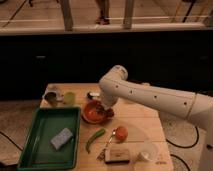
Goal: Place grapes in red bowl
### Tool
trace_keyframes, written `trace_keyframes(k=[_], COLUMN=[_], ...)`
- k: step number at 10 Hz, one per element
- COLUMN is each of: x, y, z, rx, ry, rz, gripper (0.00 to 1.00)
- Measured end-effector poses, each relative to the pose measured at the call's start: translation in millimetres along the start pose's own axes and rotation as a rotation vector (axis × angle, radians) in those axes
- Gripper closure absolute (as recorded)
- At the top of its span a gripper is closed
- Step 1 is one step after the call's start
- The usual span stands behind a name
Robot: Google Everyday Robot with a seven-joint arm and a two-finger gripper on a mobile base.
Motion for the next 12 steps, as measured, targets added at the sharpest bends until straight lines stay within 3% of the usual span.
trace_keyframes(k=[12], x=[-11.3], y=[-22.1], z=[10.2], rx=[0.051], ry=[-0.034], rz=[-0.037], gripper=[0.99])
